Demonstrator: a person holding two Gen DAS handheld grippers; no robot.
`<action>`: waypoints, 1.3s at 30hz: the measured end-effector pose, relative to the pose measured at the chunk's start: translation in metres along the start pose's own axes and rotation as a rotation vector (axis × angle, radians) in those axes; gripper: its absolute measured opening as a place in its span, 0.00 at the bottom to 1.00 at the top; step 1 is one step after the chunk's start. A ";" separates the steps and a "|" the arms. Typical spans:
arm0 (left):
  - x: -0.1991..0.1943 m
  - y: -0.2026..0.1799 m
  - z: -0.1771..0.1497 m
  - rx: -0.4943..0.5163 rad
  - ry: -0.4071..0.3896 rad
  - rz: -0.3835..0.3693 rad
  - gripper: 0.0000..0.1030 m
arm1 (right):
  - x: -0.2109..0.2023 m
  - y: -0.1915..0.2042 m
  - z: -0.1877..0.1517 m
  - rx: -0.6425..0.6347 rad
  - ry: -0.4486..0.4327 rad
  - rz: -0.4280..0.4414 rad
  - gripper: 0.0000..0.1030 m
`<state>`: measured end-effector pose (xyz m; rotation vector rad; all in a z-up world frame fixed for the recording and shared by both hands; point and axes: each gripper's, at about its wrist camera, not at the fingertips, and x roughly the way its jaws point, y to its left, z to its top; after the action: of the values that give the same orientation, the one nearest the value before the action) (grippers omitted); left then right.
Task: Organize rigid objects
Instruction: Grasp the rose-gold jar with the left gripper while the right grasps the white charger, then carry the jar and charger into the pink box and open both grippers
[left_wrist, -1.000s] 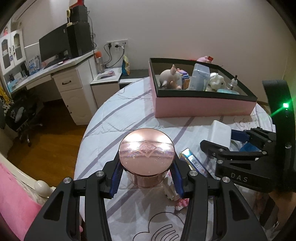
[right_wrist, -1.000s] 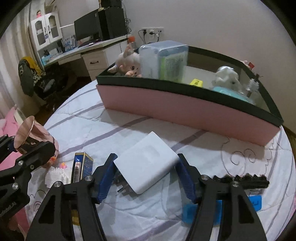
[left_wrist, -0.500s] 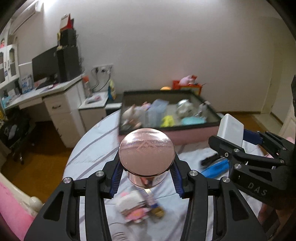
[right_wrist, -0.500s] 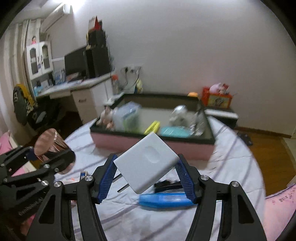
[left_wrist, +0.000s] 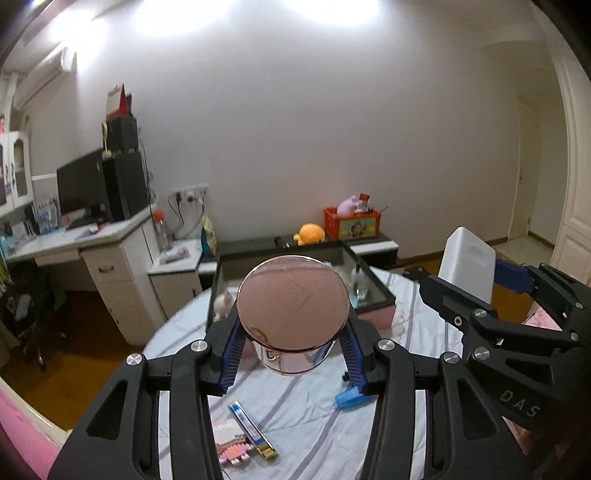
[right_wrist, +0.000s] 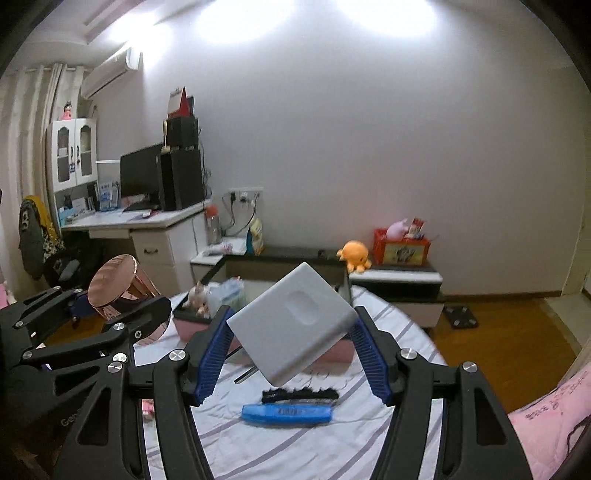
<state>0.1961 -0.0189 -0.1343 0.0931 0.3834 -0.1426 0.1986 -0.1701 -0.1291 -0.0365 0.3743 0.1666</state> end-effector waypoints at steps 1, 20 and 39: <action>-0.004 -0.001 0.003 0.006 -0.015 0.011 0.46 | -0.003 0.001 0.002 -0.004 -0.008 -0.008 0.64; -0.031 0.007 0.028 0.044 -0.196 0.125 0.46 | -0.021 0.020 0.038 -0.048 -0.159 -0.018 0.64; 0.118 0.026 0.038 0.043 0.028 0.057 0.45 | 0.108 0.007 0.051 -0.048 0.018 -0.016 0.64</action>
<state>0.3226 -0.0121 -0.1421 0.1480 0.4056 -0.0938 0.3147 -0.1429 -0.1218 -0.0887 0.3882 0.1595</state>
